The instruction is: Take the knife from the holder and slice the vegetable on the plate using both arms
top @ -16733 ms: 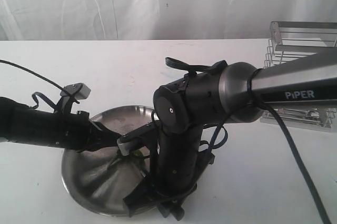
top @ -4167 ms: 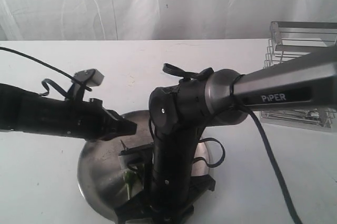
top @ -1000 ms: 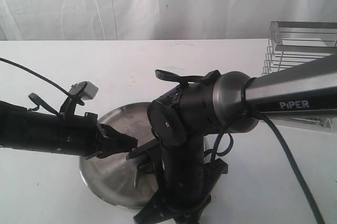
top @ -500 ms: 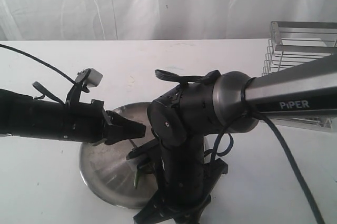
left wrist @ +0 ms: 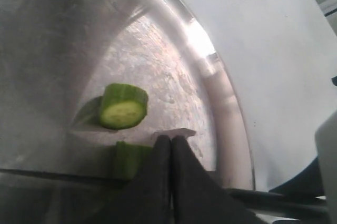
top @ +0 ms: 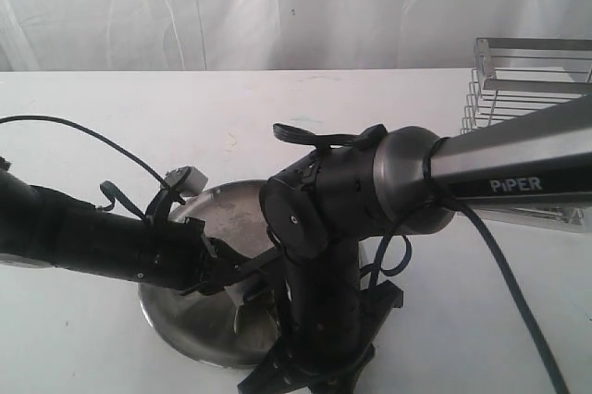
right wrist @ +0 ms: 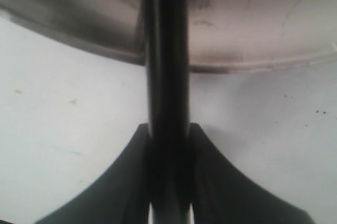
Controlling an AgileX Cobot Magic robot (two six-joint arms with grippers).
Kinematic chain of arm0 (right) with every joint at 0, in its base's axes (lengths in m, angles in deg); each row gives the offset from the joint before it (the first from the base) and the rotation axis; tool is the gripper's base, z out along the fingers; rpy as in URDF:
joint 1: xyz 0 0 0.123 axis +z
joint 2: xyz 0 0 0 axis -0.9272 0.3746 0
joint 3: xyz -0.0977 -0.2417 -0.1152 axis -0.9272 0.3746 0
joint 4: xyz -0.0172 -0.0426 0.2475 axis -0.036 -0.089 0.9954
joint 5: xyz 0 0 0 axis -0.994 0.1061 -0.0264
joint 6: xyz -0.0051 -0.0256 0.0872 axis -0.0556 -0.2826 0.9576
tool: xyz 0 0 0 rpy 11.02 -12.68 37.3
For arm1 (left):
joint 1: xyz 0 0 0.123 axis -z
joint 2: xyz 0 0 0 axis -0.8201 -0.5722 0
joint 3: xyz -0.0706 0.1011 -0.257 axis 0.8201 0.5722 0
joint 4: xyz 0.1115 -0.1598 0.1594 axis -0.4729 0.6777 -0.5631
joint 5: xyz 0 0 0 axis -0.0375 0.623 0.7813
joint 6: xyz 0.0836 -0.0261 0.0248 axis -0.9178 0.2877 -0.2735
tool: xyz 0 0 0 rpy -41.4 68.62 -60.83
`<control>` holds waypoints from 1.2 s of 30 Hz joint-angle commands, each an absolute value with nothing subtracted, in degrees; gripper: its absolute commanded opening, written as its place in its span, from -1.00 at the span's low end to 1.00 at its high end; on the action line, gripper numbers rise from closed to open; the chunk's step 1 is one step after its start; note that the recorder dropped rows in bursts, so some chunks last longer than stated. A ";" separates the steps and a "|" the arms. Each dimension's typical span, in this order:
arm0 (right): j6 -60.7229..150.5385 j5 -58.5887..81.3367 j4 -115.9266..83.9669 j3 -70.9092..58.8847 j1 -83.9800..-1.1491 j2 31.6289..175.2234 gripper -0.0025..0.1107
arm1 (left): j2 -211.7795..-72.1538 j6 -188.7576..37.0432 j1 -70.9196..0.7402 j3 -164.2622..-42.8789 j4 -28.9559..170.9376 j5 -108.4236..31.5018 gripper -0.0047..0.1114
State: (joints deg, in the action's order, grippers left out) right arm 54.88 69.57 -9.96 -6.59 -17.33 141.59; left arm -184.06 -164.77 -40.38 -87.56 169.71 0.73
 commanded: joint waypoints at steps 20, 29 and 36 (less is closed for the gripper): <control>54.42 69.50 -9.05 -6.38 -17.24 141.19 -0.96 | -180.92 -165.18 -38.27 -84.98 170.94 -7.01 -0.92; 54.42 69.28 -8.93 -6.38 -17.24 141.19 -0.96 | -180.56 -164.89 -38.37 -85.80 170.94 0.27 -0.92; 54.42 69.53 -8.43 -6.38 -17.24 141.19 -0.96 | -176.65 -165.22 -38.37 -86.89 170.94 0.47 -0.92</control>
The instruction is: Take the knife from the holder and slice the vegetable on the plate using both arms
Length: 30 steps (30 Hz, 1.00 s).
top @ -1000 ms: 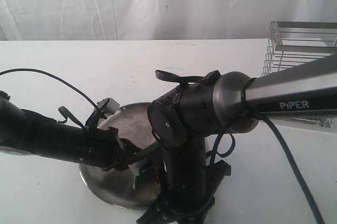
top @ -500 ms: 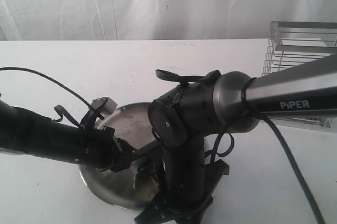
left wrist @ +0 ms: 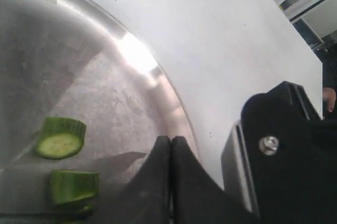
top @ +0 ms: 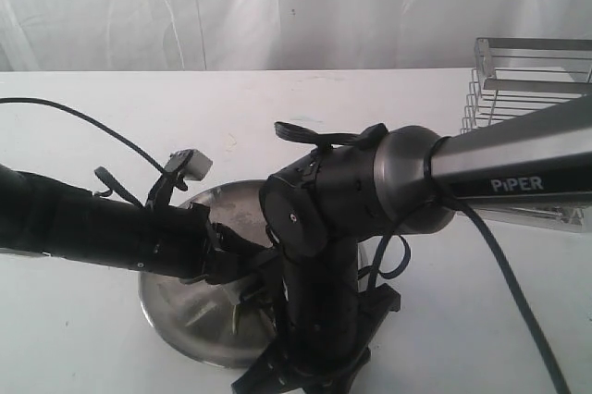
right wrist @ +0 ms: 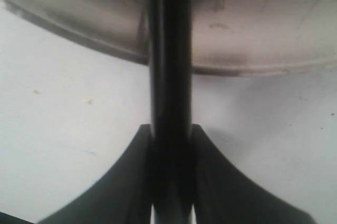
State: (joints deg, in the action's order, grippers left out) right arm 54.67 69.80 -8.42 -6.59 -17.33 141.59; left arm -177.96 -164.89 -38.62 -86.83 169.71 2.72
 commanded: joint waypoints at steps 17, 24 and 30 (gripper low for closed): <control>54.42 69.00 -8.32 -6.38 -17.24 141.19 -0.96 | -179.27 -164.78 -38.37 -86.34 170.94 -17.87 -0.92; 54.42 69.48 -7.94 -6.38 -17.24 141.19 -0.96 | -182.15 -164.44 -38.37 -85.52 170.94 -15.00 -0.92; 54.42 74.16 -7.84 -6.38 -17.24 141.19 -0.96 | -176.96 -161.78 -38.37 -85.63 170.94 -10.05 -0.92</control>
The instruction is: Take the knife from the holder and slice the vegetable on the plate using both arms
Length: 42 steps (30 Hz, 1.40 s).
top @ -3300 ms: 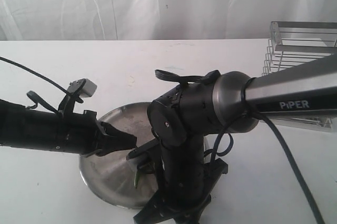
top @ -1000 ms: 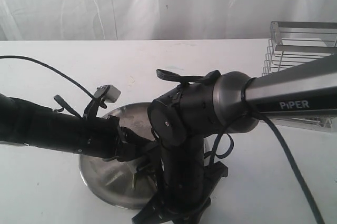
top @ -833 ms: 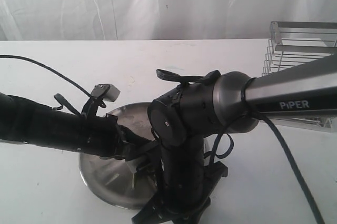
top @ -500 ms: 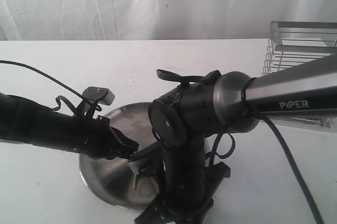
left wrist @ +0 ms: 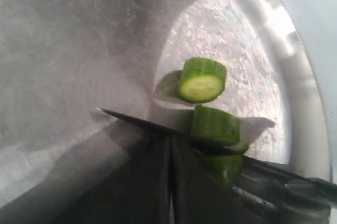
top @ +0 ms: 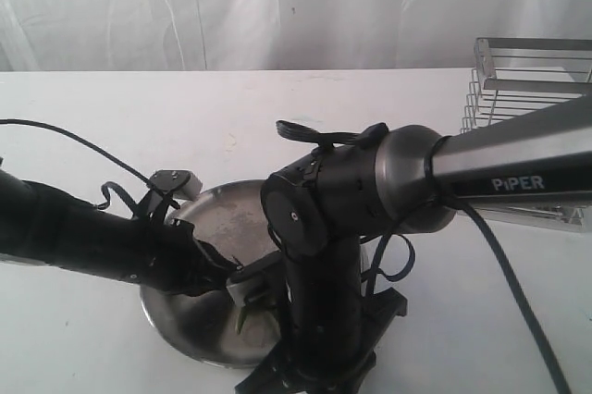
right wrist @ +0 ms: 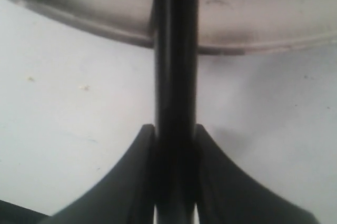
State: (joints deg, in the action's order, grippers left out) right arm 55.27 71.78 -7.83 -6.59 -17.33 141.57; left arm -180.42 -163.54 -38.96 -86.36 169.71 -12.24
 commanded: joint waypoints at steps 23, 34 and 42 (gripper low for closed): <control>53.50 60.25 -3.04 -6.38 -17.24 139.64 -0.96 | -145.98 -153.94 -38.47 -81.20 170.94 -42.12 -0.92; 51.60 63.91 -4.91 -9.37 -22.93 138.98 -0.96 | -137.65 -154.70 -38.47 -74.50 170.94 -41.69 -0.92; 48.60 55.57 -3.05 -10.51 -23.53 139.09 -0.77 | -137.65 -154.70 -38.47 -72.98 170.94 -41.00 -0.92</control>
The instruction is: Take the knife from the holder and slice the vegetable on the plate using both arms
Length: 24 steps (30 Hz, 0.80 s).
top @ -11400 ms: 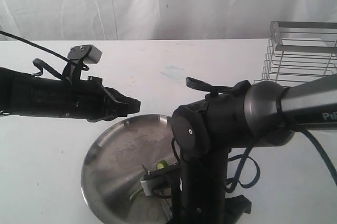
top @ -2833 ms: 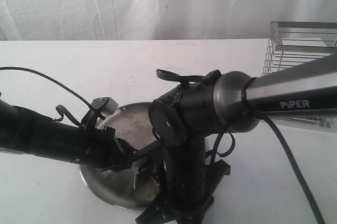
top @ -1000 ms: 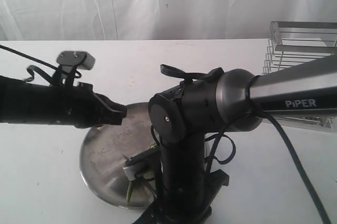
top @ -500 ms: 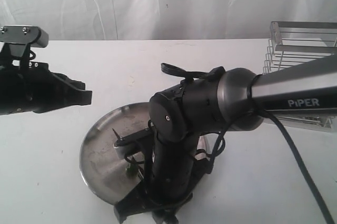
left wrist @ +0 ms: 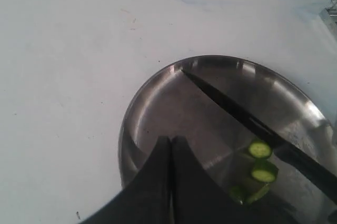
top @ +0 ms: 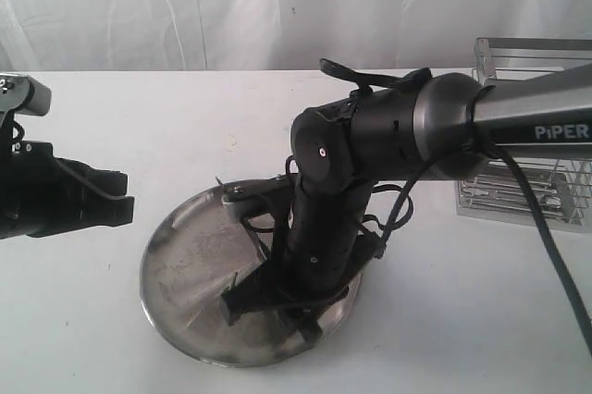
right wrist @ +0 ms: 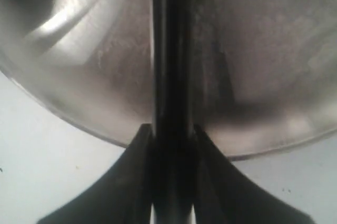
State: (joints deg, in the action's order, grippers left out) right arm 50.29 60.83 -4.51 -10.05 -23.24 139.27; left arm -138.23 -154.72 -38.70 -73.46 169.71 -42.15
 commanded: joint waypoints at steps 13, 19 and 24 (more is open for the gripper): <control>49.01 58.67 -5.64 -10.72 -23.53 136.88 -0.16 | -137.65 -154.70 -38.47 -72.87 170.94 -39.03 -0.92; 49.01 54.65 -8.62 -10.72 -23.84 124.13 -0.61 | -132.98 -154.60 -38.47 -72.87 170.94 -41.00 -0.92; 59.37 52.81 -19.16 -12.09 -33.55 113.02 -0.96 | -125.57 -160.82 -38.47 -73.58 170.74 -56.47 -0.92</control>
State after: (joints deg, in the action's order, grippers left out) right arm 54.06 52.55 -13.24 -11.13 -27.06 118.34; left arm -129.73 -157.29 -38.59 -73.20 169.71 -46.77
